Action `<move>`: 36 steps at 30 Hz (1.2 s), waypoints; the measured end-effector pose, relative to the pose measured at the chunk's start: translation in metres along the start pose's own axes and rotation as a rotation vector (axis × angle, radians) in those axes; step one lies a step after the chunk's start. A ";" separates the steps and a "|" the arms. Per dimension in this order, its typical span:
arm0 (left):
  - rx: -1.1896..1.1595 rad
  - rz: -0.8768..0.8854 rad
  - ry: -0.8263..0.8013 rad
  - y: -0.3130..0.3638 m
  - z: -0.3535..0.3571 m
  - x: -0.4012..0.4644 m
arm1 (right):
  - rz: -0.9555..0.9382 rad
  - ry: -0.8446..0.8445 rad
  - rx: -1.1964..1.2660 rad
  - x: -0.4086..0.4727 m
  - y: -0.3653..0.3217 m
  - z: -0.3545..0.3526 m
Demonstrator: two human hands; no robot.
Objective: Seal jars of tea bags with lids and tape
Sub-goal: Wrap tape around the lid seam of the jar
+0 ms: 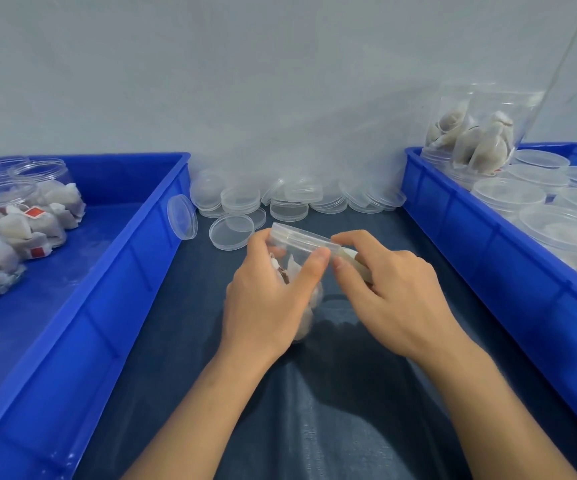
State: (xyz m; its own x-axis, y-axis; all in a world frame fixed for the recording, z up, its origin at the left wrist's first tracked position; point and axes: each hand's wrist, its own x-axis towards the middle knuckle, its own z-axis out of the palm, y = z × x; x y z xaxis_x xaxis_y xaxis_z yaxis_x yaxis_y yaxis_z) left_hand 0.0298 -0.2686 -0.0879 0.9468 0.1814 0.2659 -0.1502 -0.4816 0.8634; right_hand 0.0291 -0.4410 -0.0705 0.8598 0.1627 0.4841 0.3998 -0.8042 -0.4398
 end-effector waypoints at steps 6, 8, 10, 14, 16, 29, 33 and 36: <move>-0.109 -0.020 0.051 -0.006 0.001 0.004 | -0.035 -0.034 0.103 0.001 0.009 -0.002; -0.143 -0.019 0.057 -0.007 0.000 0.005 | -0.051 -0.008 0.100 0.000 0.010 -0.002; -0.151 -0.006 0.058 -0.007 0.000 0.005 | -0.063 0.022 0.079 0.001 0.010 -0.002; -0.172 -0.003 0.054 -0.010 0.000 0.006 | -0.061 0.042 0.021 0.002 0.013 0.000; -0.187 -0.004 0.054 -0.010 -0.001 0.007 | -0.047 0.039 0.008 0.003 0.015 0.000; -0.203 0.024 0.018 -0.013 -0.004 0.007 | 0.002 0.017 0.018 0.004 0.019 0.004; -0.206 0.029 0.003 -0.012 -0.005 0.005 | -0.005 0.028 0.034 0.004 0.019 0.006; -0.240 0.024 -0.008 -0.011 -0.006 0.005 | -0.019 0.039 0.044 0.004 0.019 0.009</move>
State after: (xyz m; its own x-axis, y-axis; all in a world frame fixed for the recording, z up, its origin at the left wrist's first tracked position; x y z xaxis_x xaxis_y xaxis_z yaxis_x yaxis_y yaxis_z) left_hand 0.0342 -0.2573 -0.0934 0.9443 0.1651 0.2848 -0.2350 -0.2675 0.9345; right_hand 0.0426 -0.4507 -0.0836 0.8394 0.1543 0.5212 0.4297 -0.7755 -0.4626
